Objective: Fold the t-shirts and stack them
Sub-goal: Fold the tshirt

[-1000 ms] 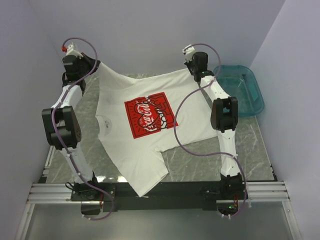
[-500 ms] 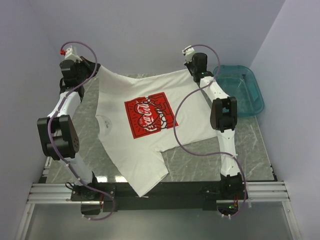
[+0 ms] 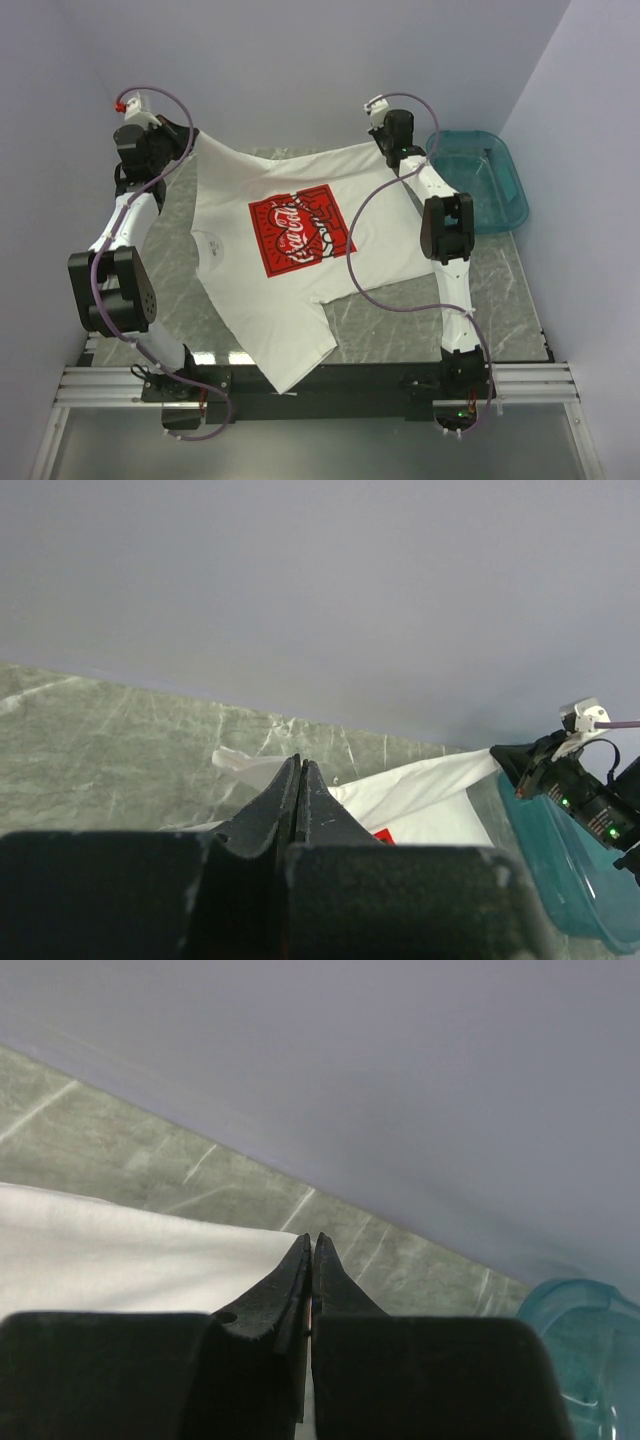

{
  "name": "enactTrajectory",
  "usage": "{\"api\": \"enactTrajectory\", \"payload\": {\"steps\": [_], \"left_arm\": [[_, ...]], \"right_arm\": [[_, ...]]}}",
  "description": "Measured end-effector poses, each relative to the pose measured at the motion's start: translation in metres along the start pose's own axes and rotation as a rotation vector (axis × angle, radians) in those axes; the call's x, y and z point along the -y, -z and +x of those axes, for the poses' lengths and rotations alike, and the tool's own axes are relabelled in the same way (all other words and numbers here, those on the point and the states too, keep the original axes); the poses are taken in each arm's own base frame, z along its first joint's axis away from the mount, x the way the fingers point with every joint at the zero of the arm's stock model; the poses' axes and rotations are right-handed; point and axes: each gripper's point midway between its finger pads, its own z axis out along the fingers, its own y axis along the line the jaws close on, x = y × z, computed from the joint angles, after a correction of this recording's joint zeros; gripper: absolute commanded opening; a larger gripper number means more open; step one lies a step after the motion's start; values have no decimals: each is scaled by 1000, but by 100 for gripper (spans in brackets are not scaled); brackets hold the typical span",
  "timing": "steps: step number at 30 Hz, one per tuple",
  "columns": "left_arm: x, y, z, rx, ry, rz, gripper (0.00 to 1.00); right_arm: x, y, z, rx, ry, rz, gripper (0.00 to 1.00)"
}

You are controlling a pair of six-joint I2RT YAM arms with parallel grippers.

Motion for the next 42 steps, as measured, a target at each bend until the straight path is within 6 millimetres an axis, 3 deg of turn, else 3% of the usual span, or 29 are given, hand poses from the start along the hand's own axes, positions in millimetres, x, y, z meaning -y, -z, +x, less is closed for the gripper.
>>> {"api": "enactTrajectory", "payload": {"steps": [8, 26, 42], "left_arm": [[-2, 2, 5, -7, 2, -5, 0], [8, 23, 12, -21, 2, 16, 0], [4, 42, 38, -70, 21, 8, 0]], "right_arm": [[-12, -2, 24, -43, 1, -21, 0], [-9, -3, 28, -31, -16, -7, 0], [-13, 3, 42, -55, -29, -15, 0]]}}
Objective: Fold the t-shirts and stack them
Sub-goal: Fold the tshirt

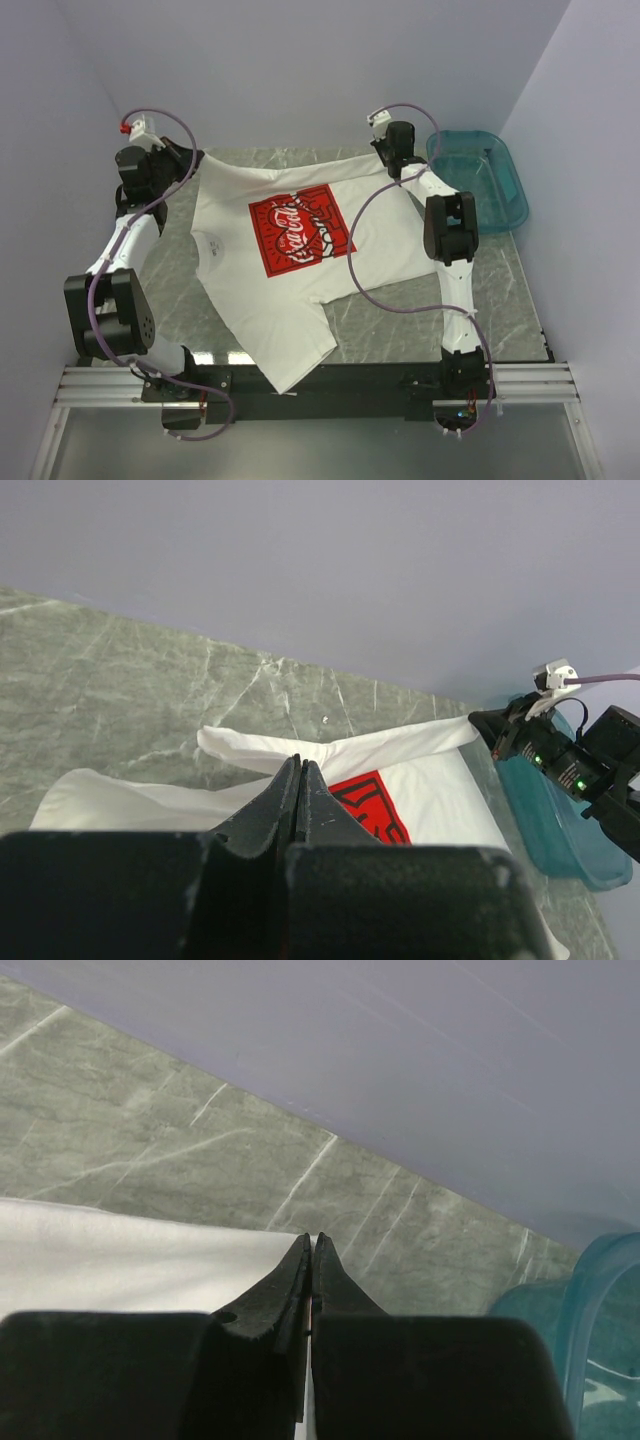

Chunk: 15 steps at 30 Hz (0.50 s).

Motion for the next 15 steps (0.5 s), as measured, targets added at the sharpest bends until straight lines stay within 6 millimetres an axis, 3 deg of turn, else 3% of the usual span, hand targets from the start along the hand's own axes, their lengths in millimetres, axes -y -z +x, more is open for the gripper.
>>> {"api": "enactTrajectory", "payload": {"steps": [15], "left_arm": [[1, 12, 21, -44, 17, -4, 1]], "right_arm": [[0, 8, 3, -2, -1, 1, 0]]}}
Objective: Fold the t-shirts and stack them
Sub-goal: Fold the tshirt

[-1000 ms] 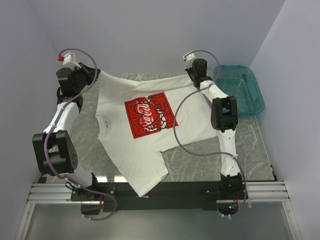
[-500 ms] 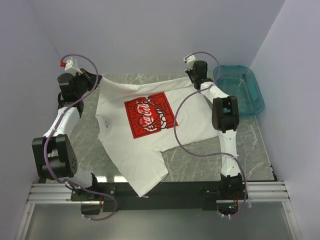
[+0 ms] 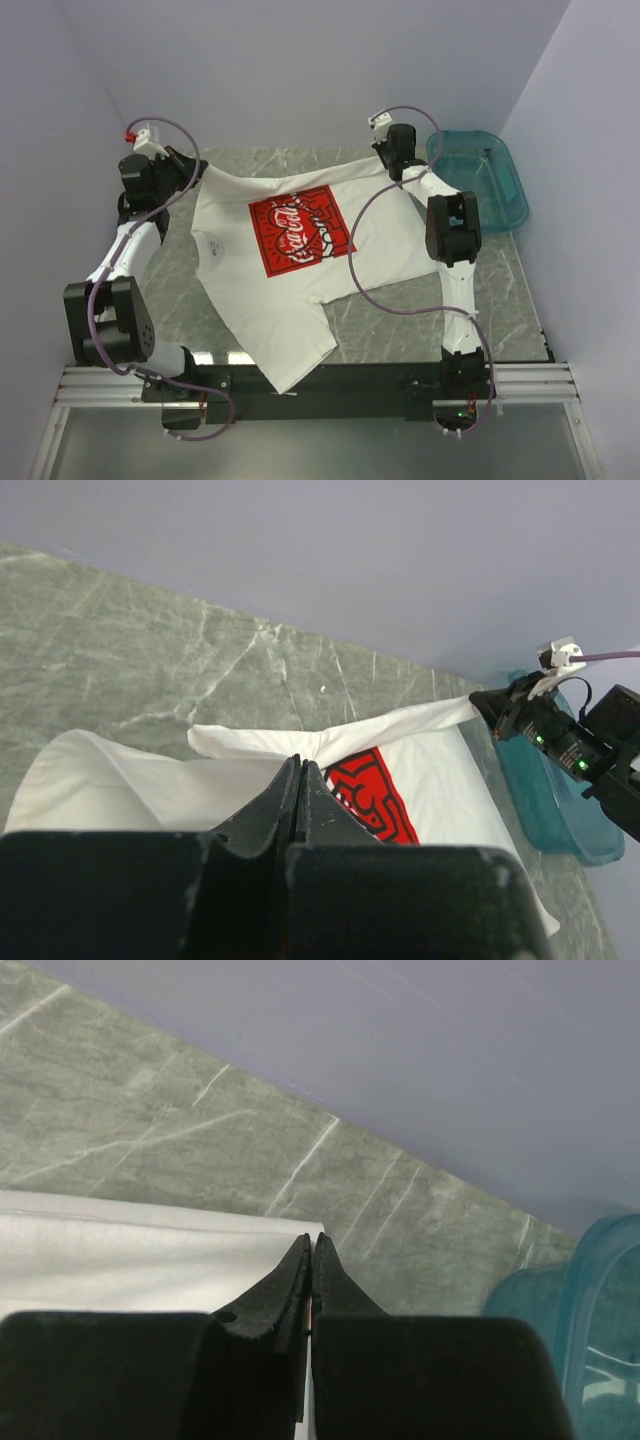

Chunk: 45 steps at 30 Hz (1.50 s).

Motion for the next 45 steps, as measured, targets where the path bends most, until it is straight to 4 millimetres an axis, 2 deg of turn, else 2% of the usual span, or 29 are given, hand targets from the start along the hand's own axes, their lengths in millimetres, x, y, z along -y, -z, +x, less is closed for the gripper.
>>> {"api": "enactTrajectory", "payload": {"steps": [8, 19, 26, 45], "left_arm": [[6, 8, 13, -25, 3, 2, 1], [5, 13, 27, -56, 10, -9, 1], [6, 14, 33, -71, 13, -8, 1], [10, 17, 50, -106, 13, 0, 1]], "right_arm": [[-6, 8, 17, -32, 3, -17, 0], [3, 25, 0, 9, -1, -10, 0], [0, 29, 8, -7, 9, -17, 0], [1, 29, 13, -20, 41, -21, 0]]}}
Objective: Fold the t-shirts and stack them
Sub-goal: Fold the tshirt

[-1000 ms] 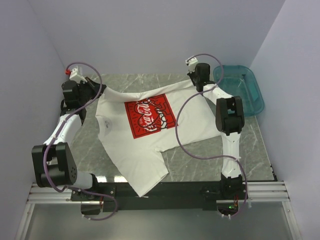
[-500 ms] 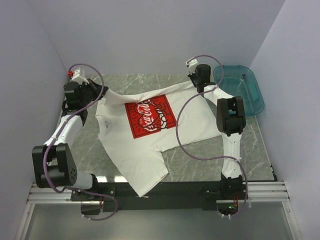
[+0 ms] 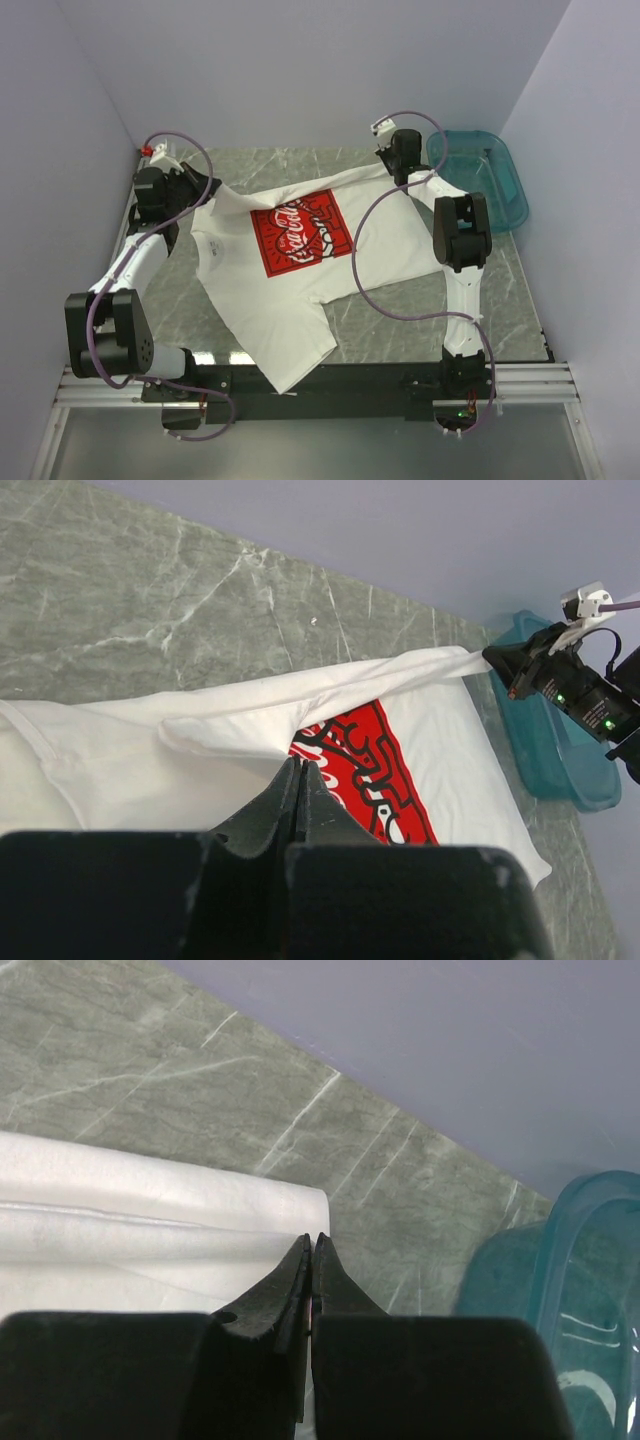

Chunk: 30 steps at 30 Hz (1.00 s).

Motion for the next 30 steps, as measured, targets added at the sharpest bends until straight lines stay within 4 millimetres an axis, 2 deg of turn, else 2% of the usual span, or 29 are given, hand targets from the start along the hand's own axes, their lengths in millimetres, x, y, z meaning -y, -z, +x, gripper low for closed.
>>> {"api": "enactTrajectory", "payload": {"steps": [18, 25, 27, 30], "left_arm": [[7, 2, 4, -12, -6, 11, 1], [6, 4, 13, -30, -1, 8, 1], [6, 4, 15, -34, 1, 7, 1], [6, 5, 17, -40, 3, 5, 1]], "right_arm": [[-1, 1, 10, -31, 35, -2, 2], [3, 1, 11, -41, 67, 12, 2], [3, 1, 12, -43, 74, 12, 5], [2, 2, 15, -51, 88, 11, 16]]}}
